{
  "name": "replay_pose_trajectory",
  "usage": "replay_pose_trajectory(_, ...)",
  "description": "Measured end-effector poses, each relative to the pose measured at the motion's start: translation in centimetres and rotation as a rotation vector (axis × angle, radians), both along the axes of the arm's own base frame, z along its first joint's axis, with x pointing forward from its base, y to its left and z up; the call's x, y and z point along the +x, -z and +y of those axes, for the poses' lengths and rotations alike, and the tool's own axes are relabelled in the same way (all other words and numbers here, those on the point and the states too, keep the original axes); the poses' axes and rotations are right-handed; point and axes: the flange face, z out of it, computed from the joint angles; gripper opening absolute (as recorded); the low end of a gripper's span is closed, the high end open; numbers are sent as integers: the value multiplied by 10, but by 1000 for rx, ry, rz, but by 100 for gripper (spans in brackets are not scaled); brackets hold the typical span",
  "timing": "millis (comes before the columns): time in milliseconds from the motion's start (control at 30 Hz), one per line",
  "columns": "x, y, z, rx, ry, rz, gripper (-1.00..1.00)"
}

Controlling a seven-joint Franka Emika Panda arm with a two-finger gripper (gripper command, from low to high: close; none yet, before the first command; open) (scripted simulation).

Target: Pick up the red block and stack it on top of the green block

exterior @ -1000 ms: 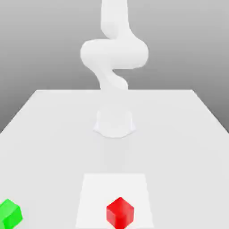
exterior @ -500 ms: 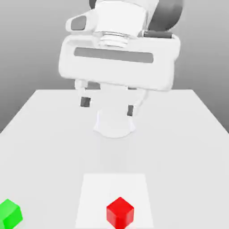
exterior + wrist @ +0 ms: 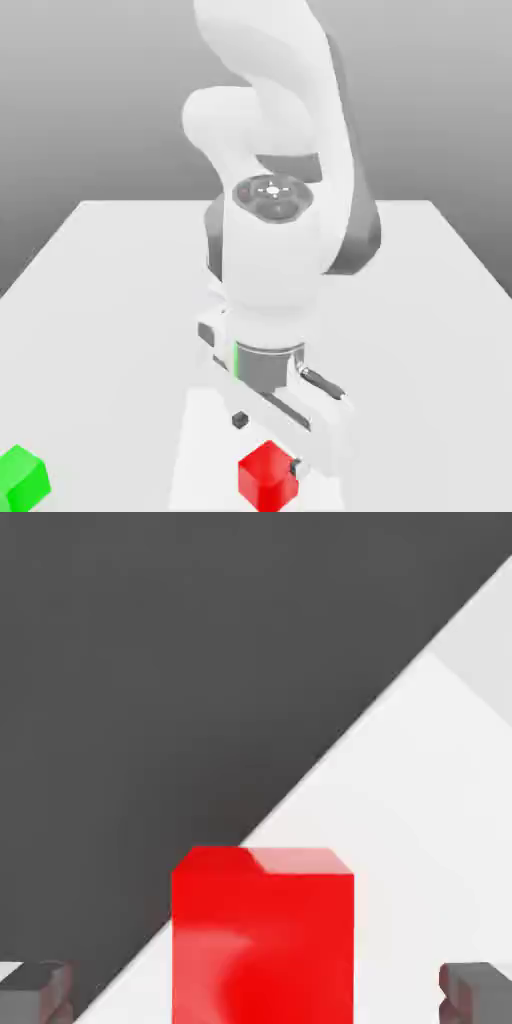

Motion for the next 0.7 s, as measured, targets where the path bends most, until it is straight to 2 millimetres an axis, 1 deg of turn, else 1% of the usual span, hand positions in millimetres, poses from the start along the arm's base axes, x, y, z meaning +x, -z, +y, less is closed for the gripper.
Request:
replay_pose_trajectory(33, -1, 10, 0, 0, 0, 1, -100)
replay_pose_trajectory(200, -1, 10, 0, 0, 0, -1, -100)
replay_pose_trajectory(233, -1, 15, 0, 0, -1, 0, -100)
replay_pose_trajectory(267, -1, 11, 0, 0, 0, -1, -100)
replay_pose_trajectory(300, 0, 2, 0, 1, 1, -1, -100)
replay_pose_trajectory(400, 0, -34, 0, 0, 1, -1, -100)
replay_pose_trajectory(433, 1, -44, -7, -1, 22, 0, -100)
replay_pose_trajectory(500, 11, -54, -56, -2, 179, 1, -100)
replay_pose_trajectory(567, 15, -61, -106, -2, 329, 1, -100)
replay_pose_trajectory(633, 13, -68, -156, -1, 477, 1, -100)
replay_pose_trajectory(700, 7, -72, -206, 0, 624, 0, -100)
